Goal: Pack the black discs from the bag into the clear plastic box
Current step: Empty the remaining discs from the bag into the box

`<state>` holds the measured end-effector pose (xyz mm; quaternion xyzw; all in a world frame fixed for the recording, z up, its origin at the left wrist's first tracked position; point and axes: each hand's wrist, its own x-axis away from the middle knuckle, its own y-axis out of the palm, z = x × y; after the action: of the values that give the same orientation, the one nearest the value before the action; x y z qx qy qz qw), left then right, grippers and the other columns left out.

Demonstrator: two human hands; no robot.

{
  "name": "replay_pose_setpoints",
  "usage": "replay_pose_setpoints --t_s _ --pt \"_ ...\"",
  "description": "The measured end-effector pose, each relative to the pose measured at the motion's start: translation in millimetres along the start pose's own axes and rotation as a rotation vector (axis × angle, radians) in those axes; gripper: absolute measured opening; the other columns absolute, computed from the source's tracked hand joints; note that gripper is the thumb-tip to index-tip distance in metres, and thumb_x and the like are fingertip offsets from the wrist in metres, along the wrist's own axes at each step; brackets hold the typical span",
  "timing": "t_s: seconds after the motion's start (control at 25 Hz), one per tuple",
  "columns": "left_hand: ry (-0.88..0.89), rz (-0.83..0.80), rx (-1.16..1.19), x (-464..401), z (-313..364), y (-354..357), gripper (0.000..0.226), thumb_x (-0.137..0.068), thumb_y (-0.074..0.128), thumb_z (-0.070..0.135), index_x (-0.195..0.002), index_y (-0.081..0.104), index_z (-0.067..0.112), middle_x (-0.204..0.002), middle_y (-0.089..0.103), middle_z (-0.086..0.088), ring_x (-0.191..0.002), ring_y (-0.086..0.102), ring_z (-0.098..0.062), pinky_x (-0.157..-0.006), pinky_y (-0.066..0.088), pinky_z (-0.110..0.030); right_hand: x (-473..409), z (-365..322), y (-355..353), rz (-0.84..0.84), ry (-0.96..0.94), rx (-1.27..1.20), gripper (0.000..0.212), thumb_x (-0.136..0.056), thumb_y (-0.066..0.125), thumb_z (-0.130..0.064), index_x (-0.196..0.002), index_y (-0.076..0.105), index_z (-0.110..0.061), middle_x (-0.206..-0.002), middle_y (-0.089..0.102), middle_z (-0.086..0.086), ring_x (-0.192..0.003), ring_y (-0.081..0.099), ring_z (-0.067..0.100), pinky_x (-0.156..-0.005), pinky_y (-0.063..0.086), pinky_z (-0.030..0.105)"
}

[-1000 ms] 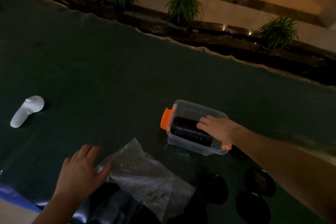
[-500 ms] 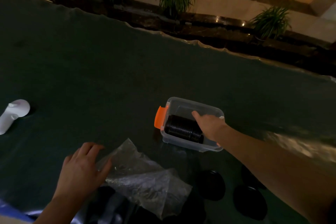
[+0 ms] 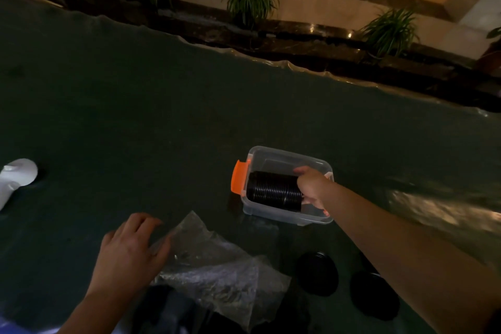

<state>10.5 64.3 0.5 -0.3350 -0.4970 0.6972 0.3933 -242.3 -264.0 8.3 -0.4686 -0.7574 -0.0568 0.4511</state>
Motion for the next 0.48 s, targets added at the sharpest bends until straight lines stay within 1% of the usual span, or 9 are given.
replay_pose_setpoints --t_s 0.08,0.2,0.28,0.36,0.48 --pt "0.015 -0.005 0.014 -2 1 0 0.043 -0.08 0.05 0.055 -0.097 0.067 0.02 -0.103 0.061 -0.003 -0.082 0.068 -0.032 -0.065 0.049 -0.047 0 3 2 0.032 0.0 -0.011 0.052 -0.102 0.037 0.002 -0.147 0.041 -0.025 -0.125 0.054 0.015 -0.107 0.064 0.033 -0.088 0.059 0.053" --pt "0.048 -0.017 0.039 -9 7 -3 0.041 -0.081 0.05 0.053 -0.098 0.068 0.02 -0.103 0.062 -0.002 -0.083 0.068 -0.03 -0.066 0.049 -0.046 2 8 1 0.063 -0.002 0.113 0.054 -0.103 0.041 -0.006 -0.152 0.033 -0.027 -0.125 0.051 0.014 -0.11 0.06 0.032 -0.092 0.057 0.05" --pt "0.075 -0.027 0.057 -15 12 -6 0.041 -0.082 0.049 0.053 -0.098 0.068 0.021 -0.102 0.061 -0.001 -0.083 0.068 -0.028 -0.068 0.049 -0.045 3 7 -2 0.088 0.017 0.128 0.055 -0.103 0.042 -0.009 -0.153 0.032 -0.029 -0.128 0.05 0.013 -0.111 0.059 0.032 -0.092 0.058 0.049" --pt "0.093 -0.039 0.068 -21 17 -11 0.041 -0.084 0.047 0.054 -0.099 0.068 0.022 -0.103 0.061 0.0 -0.083 0.068 -0.026 -0.07 0.05 -0.045 5 8 -5 0.103 0.071 0.056 0.051 -0.104 0.041 -0.007 -0.152 0.035 -0.022 -0.129 0.052 0.014 -0.11 0.062 0.032 -0.089 0.059 0.05" --pt "0.11 -0.054 0.068 -28 26 -16 0.044 -0.084 0.046 0.055 -0.1 0.069 0.021 -0.102 0.061 0.0 -0.084 0.067 -0.025 -0.071 0.051 -0.046 9 9 -6 0.034 0.144 -0.139 0.039 -0.104 0.041 -0.002 -0.142 0.045 -0.008 -0.125 0.06 0.019 -0.105 0.068 0.035 -0.086 0.06 0.054"
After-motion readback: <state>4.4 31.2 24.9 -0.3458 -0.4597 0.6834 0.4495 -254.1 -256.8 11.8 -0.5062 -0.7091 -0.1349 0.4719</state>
